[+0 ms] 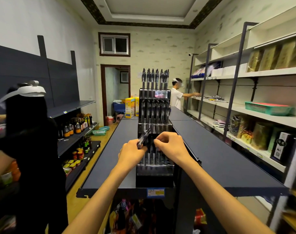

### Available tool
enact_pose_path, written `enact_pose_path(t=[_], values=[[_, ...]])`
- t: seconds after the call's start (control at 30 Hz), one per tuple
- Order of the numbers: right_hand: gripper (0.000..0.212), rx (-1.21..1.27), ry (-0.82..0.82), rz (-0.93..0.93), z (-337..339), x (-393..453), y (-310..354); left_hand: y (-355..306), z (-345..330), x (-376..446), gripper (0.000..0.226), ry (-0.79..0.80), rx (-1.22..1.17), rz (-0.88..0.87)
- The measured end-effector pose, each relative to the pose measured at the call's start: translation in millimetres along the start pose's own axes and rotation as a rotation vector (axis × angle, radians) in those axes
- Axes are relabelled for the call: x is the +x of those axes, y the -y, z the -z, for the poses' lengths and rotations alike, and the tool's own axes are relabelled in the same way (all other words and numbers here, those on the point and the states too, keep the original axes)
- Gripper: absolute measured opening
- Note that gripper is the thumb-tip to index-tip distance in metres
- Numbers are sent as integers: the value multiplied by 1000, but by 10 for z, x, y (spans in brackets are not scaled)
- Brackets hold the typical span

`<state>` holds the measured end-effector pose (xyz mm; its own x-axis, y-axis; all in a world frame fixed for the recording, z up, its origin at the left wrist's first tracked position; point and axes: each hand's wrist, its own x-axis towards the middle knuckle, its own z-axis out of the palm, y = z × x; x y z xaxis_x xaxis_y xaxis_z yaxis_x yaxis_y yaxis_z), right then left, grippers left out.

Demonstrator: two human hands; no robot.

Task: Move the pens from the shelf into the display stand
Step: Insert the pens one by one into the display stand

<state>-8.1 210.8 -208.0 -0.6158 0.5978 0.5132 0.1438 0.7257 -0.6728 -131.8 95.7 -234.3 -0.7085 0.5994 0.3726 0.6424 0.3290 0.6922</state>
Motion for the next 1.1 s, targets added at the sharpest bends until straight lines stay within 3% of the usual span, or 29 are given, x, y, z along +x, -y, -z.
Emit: enact_pose_path(t=[0.13, 0.37, 0.73, 0.9, 1.1], values=[[21, 190, 100, -35, 25, -57, 152, -95, -29, -22, 14, 5, 69, -18], [24, 188, 110, -57, 7, -80, 196, -142, -43, -65, 15, 4, 101, -74], [16, 568, -69, -260, 53, 52, 134, -67, 43, -33, 20, 142, 15, 69], [18, 275, -180, -127, 249, 159, -45, 35, 94, -72, 41, 46, -7, 68], [17, -143, -149, 9, 244, 140, -151, -14, 116, -75, 40, 1, -2, 13]])
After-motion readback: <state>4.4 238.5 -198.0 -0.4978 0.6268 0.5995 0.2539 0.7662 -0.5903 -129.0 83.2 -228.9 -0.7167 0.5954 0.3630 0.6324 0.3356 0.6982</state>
